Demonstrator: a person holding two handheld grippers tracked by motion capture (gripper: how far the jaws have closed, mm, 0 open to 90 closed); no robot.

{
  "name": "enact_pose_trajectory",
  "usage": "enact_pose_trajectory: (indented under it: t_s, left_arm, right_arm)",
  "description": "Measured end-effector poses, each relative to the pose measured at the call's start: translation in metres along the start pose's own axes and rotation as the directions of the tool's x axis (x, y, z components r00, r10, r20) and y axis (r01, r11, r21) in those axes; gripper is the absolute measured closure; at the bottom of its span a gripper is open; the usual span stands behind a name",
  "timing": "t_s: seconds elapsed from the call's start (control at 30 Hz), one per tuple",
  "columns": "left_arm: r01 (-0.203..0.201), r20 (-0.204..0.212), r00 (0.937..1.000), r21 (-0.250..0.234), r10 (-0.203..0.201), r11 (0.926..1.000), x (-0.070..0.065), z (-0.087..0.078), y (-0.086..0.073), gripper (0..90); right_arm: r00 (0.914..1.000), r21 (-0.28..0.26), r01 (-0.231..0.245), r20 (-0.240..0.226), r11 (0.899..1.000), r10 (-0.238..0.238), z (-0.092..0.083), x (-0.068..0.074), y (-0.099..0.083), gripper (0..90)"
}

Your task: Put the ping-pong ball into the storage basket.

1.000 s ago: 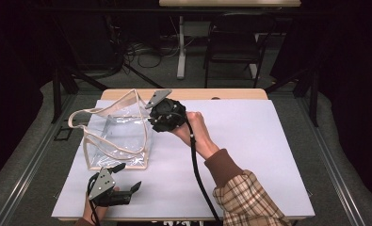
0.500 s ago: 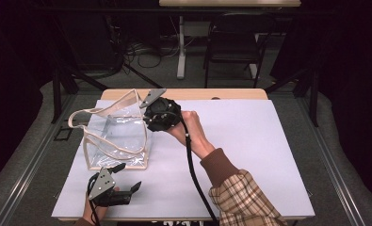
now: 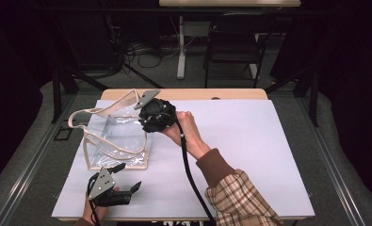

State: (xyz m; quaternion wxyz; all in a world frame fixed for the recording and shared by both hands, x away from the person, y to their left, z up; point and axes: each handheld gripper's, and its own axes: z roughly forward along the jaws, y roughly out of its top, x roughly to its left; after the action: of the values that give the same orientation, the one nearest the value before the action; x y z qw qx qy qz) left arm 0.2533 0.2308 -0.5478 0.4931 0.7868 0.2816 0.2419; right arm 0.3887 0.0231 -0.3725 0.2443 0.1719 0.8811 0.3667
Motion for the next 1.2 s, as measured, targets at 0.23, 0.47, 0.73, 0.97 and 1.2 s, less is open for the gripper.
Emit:
enact_pose_trajectory:
  t_s: [0.23,0.47,0.73,0.97,1.2]
  left_arm:
    - [-0.002,-0.001,1.0000,0.000,0.002,1.0000,0.000,0.000,0.000,16.0]
    - [-0.001,0.000,1.0000,-0.001,0.001,1.0000,0.000,0.000,0.000,15.9]
    - [-0.001,0.001,1.0000,-0.001,0.001,1.0000,0.000,0.000,0.000,15.9]
    - [-0.003,0.000,1.0000,-0.002,0.003,1.0000,0.000,0.000,0.000,15.9]
    - [-0.003,-0.001,1.0000,-0.001,0.003,1.0000,0.000,0.000,0.000,15.9]
  right_arm:
    - [0.9999,-0.002,0.009,-0.007,1.000,-0.009,0.002,0.003,0.004,50.9]
    - [0.9998,0.006,0.019,-0.009,1.000,-0.019,0.005,0.008,0.007,50.9]
    - [0.9994,0.012,0.030,-0.019,0.999,-0.030,0.010,0.014,0.010,50.9]
    - [0.9990,0.015,0.036,-0.026,0.999,-0.035,0.013,0.018,0.013,50.9]
    - [0.9986,0.022,0.044,-0.031,0.999,-0.044,0.017,0.022,0.015,50.9]
